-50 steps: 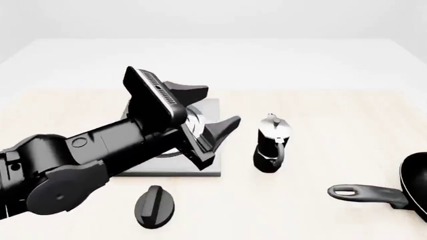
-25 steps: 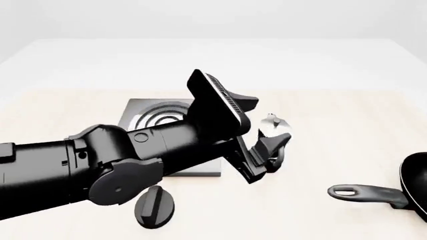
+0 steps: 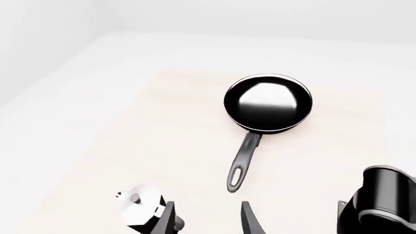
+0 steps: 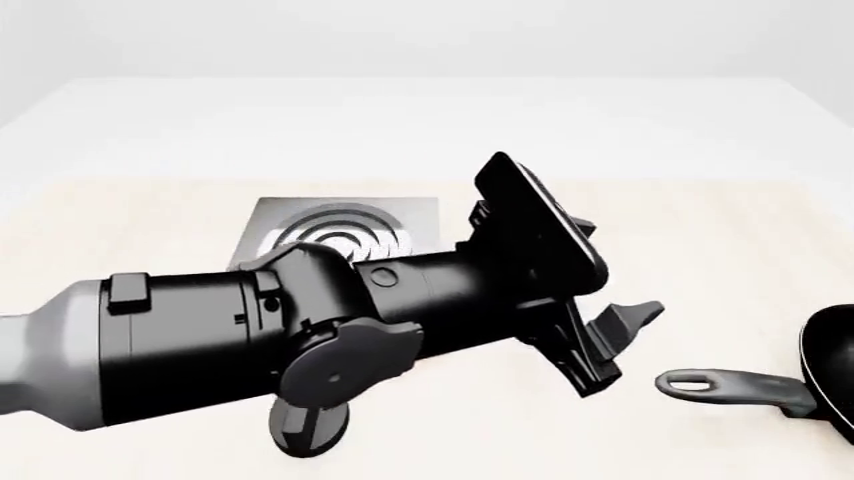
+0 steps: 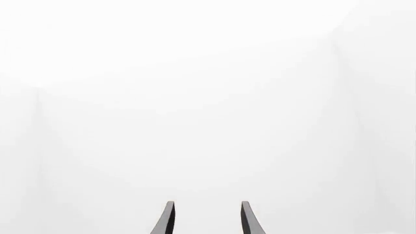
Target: Put the frying pan on the stove.
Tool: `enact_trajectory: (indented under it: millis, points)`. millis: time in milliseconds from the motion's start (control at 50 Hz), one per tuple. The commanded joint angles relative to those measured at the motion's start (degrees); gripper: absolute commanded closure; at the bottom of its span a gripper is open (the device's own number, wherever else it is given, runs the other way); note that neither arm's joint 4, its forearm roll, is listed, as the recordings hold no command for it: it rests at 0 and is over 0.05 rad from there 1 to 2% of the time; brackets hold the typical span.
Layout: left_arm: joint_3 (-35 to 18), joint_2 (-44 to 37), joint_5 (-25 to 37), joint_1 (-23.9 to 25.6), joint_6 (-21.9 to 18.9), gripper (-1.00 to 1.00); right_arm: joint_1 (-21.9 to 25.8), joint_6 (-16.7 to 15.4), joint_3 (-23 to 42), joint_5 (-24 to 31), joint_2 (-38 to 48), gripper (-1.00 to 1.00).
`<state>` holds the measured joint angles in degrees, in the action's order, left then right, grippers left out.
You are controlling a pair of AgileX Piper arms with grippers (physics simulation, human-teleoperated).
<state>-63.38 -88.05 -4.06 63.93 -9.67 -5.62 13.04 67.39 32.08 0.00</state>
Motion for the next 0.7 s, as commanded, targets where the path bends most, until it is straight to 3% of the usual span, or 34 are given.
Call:
enact_trajectory:
  millis: [20, 700]
  points:
    - [-4.1, -3.6, 2.5, 1.6, 0.2, -1.00, -0.6, 0.3, 0.0, -0.2, 0.0, -1.00]
    - [-14.6, -14.4, 7.4, 4.7, 2.3, -1.00, -1.3, 0.7, 1.0, 0.6, 0.0, -1.00]
